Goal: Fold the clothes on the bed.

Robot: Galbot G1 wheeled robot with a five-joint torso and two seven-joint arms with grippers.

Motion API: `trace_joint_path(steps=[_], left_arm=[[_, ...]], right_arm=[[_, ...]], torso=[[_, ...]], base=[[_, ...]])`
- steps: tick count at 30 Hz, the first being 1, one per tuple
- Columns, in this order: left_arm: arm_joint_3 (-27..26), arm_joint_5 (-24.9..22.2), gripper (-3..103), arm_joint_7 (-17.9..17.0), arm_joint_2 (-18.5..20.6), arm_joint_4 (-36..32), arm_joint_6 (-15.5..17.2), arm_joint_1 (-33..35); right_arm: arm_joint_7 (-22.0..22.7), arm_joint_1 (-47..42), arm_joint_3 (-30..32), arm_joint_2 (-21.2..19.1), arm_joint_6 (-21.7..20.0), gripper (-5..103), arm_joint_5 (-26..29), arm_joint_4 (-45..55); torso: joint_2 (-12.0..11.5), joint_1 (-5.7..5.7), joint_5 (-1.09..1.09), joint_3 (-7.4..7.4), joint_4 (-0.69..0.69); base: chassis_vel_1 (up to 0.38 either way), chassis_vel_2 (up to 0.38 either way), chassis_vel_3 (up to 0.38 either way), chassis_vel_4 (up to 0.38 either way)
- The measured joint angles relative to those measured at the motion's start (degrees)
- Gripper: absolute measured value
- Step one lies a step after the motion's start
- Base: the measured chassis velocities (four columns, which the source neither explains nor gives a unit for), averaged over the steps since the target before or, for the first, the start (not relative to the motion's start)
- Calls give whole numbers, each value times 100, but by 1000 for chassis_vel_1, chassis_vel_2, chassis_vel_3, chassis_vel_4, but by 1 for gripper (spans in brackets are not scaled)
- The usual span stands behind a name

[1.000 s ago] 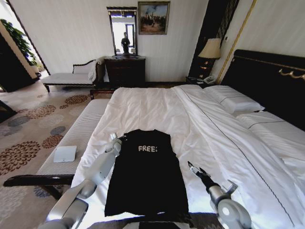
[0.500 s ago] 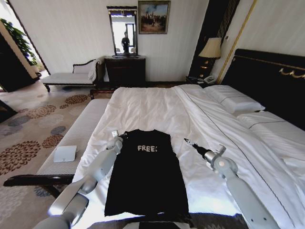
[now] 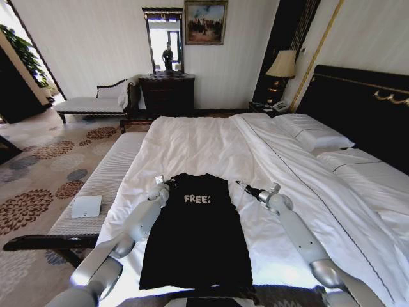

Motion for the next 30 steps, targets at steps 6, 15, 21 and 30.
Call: trace_joint_path(steps=[6,15,21,30], left_arm=[[1,-9,3,53,-71,8,-18,4],[40,-29,3,99,-108,8,-25,-33],[85,-33,3,179,-123,-22,-26,-48],[104,0,3,236,-211,19,-36,-55]], right_arm=[[-196,239,-206,291,99,100,-322,-309],[-560,590,-315,691,281,100,-926,-984],[-838,911,-277,919,436,100,-1276,-1731],[-990,1235,-229,1003,592,99,-1498,-2325]], torso=[[0,-1,1,0,-3],[0,0,0,0,-1],[0,0,1,0,0],[1,0,1,0,-2]], base=[[0,0,0,0],[0,0,0,0],[0,0,0,0],[0,0,0,0]])
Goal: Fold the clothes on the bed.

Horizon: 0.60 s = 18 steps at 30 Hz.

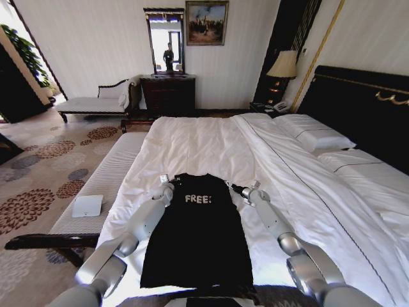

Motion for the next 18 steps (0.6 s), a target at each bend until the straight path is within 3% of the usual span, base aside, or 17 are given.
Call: trace_joint_path(steps=[3,11,12,13,16,18], left_arm=[[-3,11,3,13,-23,19,-3,-5],[-29,30,3,30,-77,81,-6,-6],[-35,30,3,35,-86,94,-8,-5],[-35,30,3,35,-86,94,-8,-5],[-52,35,3,57,-120,142,-11,-14],[-55,39,3,66,-128,153,-11,-19]], right_arm=[[-27,54,-1,32,7,90,-52,-63],[-65,152,-1,154,95,79,-260,-238],[-65,167,-1,163,110,68,-293,-271],[-65,167,-1,163,110,68,-293,-271],[-65,211,0,176,145,51,-334,-341],[-65,223,0,171,158,47,-374,-355]], torso=[[0,0,0,0,0],[0,0,0,0,1],[0,0,0,0,0],[0,0,0,0,0],[0,0,0,0,0],[0,0,1,0,0]], base=[[0,0,0,0],[0,0,0,0],[0,0,0,0],[0,0,0,0],[0,0,0,0],[0,0,0,0]])
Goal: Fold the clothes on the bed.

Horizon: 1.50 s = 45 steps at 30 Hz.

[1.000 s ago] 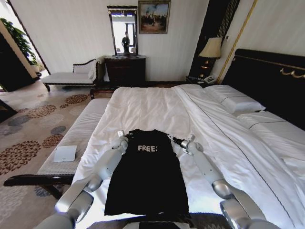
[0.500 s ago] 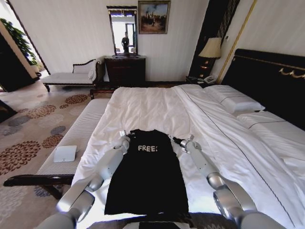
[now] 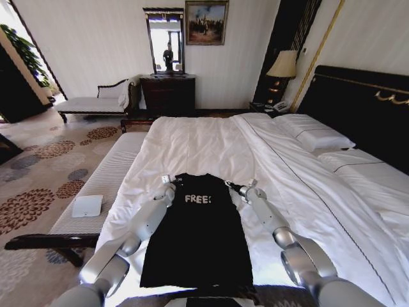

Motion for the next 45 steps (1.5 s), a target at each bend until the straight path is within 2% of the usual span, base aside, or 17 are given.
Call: trace_joint_path(steps=[1,3,6,8,9,10,12,14,26,30,35,40,45], left_arm=[[-5,1,3,7,-4,3,0,-1],[-15,1,3,10,-10,4,0,-1],[-39,15,3,12,-35,37,0,8],[-45,22,3,12,-39,53,0,9],[-51,31,3,12,-40,66,0,10],[-61,32,3,12,-38,69,0,12],[-72,31,3,10,-29,69,8,13],[-83,29,3,0,-9,62,26,20],[-87,35,3,-47,37,62,43,25],[-116,39,3,-103,58,68,41,-5],[-177,-104,3,-175,188,98,40,-240],[-152,-236,3,-123,246,256,45,-564],[-94,-306,3,-77,230,363,51,-805]], right_arm=[[-2,8,0,-5,17,41,-41,-13],[-3,16,0,-8,27,41,-68,-28],[-13,43,0,-3,46,25,-116,-63],[-18,47,0,2,48,25,-132,-69],[-27,48,0,10,55,14,-155,-75],[-34,48,0,17,60,9,-174,-75],[-34,48,-2,23,66,9,-185,-75],[-34,36,-8,31,70,2,-194,-61],[35,-77,-33,10,162,1,-263,92],[173,-159,-143,-137,175,1,-150,428],[733,-239,-445,-481,247,1,187,1225],[996,-126,-672,-724,237,1,457,1741],[1169,183,-840,-727,239,1,602,1817]], torso=[[0,0,0,0,0],[0,0,0,0,0],[0,0,0,0,0],[0,0,0,0,0],[0,0,0,0,0],[0,0,0,0,0],[0,0,0,0,0],[0,0,0,0,0],[0,0,0,0,1],[0,0,0,0,1],[0,0,0,0,0],[0,0,0,0,-1],[0,0,1,0,-1]], base=[[0,0,0,0],[0,0,0,0],[0,0,0,0],[0,0,0,0],[0,0,0,0],[0,0,0,0],[0,0,0,0],[0,0,0,0],[0,0,0,0],[0,0,0,0],[0,0,0,0],[0,0,0,0],[0,0,0,0]])
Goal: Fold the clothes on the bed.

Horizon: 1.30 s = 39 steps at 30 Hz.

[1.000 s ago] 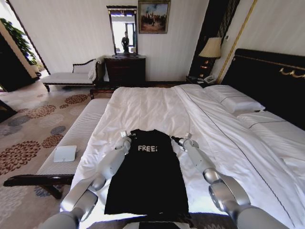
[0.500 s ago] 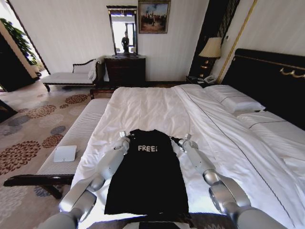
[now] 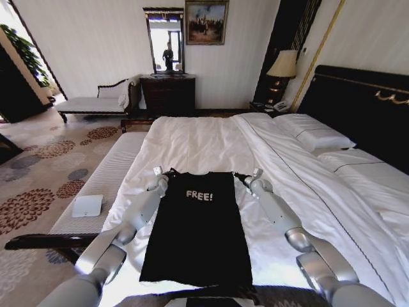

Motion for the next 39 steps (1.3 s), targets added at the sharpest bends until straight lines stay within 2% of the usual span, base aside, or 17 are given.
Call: trace_joint_path(steps=[4,7,9,12,18,27,30,39], left_arm=[[44,-18,3,87,-102,288,0,-345],[72,-4,3,216,-271,766,-9,-757],[76,15,3,282,-338,946,-9,-894],[71,188,3,439,-573,1591,-8,-1315],[19,311,3,451,-618,1679,-8,-1449],[-157,572,3,374,-573,1236,-101,-813],[-181,758,3,422,-458,858,-205,-471],[-268,776,3,350,-143,-207,-414,309]], right_arm=[[86,456,-178,133,74,1,23,-306],[111,839,-278,266,175,1,-2,-751],[112,914,-309,284,196,1,-10,-858],[102,1074,-353,375,268,1,-82,-1112],[119,1132,-337,513,426,1,-183,-1241],[266,630,-306,454,651,1,-403,-788],[273,58,-168,338,768,1,-555,-213],[373,-1148,167,120,954,1,-1169,1033]], torso=[[0,0,-1,0,2],[0,1,-2,0,4],[0,1,0,0,3],[0,1,-1,0,-3],[0,1,-1,1,4],[0,0,0,-1,0],[1,0,-2,-1,4],[1,-1,0,-1,0]], base=[[0,0,0,0],[0,0,0,0],[0,0,0,0],[0,0,0,0],[0,0,0,0],[0,0,0,0],[0,0,0,0],[0,0,0,0]])
